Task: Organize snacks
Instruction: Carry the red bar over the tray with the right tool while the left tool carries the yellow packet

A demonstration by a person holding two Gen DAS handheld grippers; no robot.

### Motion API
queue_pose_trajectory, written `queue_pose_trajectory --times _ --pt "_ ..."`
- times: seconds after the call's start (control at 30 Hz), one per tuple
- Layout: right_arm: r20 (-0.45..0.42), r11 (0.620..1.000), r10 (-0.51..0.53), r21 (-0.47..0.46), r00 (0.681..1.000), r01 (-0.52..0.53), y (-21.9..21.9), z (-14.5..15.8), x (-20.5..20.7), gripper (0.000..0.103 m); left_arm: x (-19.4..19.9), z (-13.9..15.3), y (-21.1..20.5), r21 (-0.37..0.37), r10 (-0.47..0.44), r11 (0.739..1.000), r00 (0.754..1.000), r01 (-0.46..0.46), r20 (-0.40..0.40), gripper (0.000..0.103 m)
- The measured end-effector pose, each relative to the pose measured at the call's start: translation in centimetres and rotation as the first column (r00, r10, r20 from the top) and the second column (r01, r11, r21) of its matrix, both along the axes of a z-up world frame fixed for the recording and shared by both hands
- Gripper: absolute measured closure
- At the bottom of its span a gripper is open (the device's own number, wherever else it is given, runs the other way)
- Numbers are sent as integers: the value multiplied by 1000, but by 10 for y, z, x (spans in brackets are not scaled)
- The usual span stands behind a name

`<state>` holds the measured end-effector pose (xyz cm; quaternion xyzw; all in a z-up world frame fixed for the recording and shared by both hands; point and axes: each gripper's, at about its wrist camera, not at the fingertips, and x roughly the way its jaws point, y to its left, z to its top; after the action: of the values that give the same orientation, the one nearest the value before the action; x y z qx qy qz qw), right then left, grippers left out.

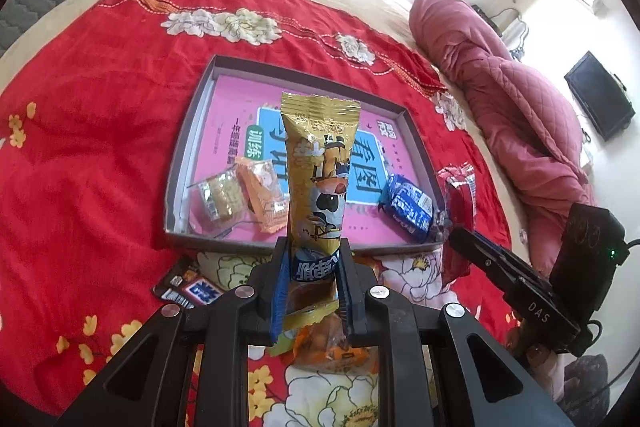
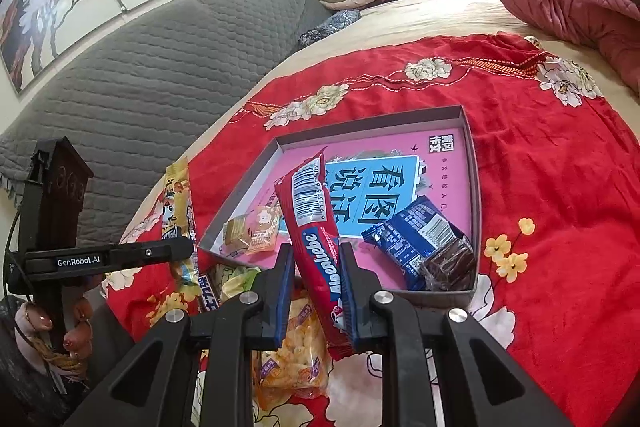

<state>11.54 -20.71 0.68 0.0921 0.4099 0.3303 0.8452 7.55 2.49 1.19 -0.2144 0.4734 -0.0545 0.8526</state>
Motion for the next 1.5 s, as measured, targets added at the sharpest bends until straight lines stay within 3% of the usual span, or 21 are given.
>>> queue_pose_trajectory --times 0.77,1.5 --pt "26 998 -43 55 999 42 -5 5 26 81 44 -1 -7 5 12 1000 1000 -12 26 81" --pt "1 998 -25 60 1000 25 8 -7 50 81 71 -24 -20 28 -6 1000 1000 6 -16 81"
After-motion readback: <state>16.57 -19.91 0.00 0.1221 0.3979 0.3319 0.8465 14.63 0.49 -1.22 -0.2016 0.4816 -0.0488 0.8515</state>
